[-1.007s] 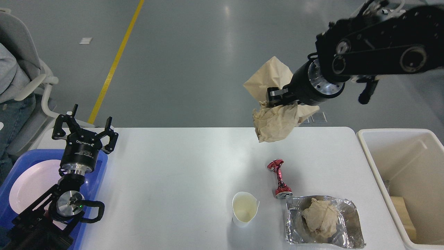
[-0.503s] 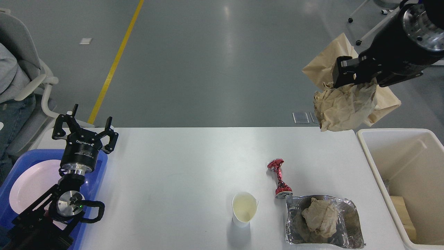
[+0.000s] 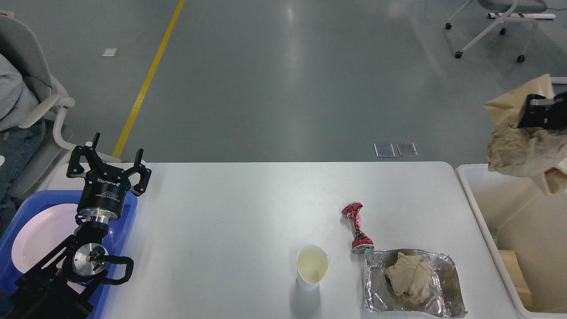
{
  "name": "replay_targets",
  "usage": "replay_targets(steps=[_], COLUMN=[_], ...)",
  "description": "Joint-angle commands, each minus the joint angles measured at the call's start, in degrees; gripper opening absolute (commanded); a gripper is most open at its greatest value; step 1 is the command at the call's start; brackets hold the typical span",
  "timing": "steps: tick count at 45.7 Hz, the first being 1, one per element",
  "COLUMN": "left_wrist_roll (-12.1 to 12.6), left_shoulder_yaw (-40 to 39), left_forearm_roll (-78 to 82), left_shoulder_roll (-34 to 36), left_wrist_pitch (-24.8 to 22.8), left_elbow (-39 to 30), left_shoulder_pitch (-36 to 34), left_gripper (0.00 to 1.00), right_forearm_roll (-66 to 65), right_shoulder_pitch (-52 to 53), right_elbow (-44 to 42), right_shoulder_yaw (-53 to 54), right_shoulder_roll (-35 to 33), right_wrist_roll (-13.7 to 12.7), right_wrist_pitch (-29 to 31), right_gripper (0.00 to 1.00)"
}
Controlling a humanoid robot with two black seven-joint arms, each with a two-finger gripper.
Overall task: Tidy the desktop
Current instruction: 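Lift the crumpled paper bag and carry it over the white bin, then lower the bag into the white bin and release it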
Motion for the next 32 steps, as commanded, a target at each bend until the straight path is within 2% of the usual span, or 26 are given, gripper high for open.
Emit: replay_targets(steps=[1,9,17,24,32], left_wrist_roll=[0.0,0.0,0.0,0.0,0.0], left_shoulder_yaw=[-0.1,-0.1,-0.1,-0.1,-0.1], left_forearm_roll=[0.0,0.0,0.0,0.0,0.0], left_shoulder_roll=[0.0,0.0,0.0,0.0,0.0], left_wrist_pitch=[0.0,0.0,0.0,0.0,0.0], left_elbow=[0.0,0.0,0.0,0.0,0.0], left_shoulder_pitch=[0.0,0.0,0.0,0.0,0.0], left_gripper=[0.96,0.96,0.96,0.96,0.96], right_forearm_roll=[-5.0,-6.6,-6.1,-6.6,-5.9], right_shoulder_pitch=[-9.8,-29.3,-56.0,-75.4,-89.9], right_elbow=[-7.4,-18.3,-28.5,-40.8,-58.1], right_shoulder_yaw=[1.1,8.2,25.3,42.3,48.3], right_shoulder_roll=[-8.2,-14.1,-13.6,-9.4,1.1], right_wrist_roll=[-0.1,0.0,0.1,0.0,0.3], right_wrist_pitch=[-4.7,-13.8,-26.6,-28.4,-30.5], right_gripper=[0.00,0.00,0.00,0.00,0.00])
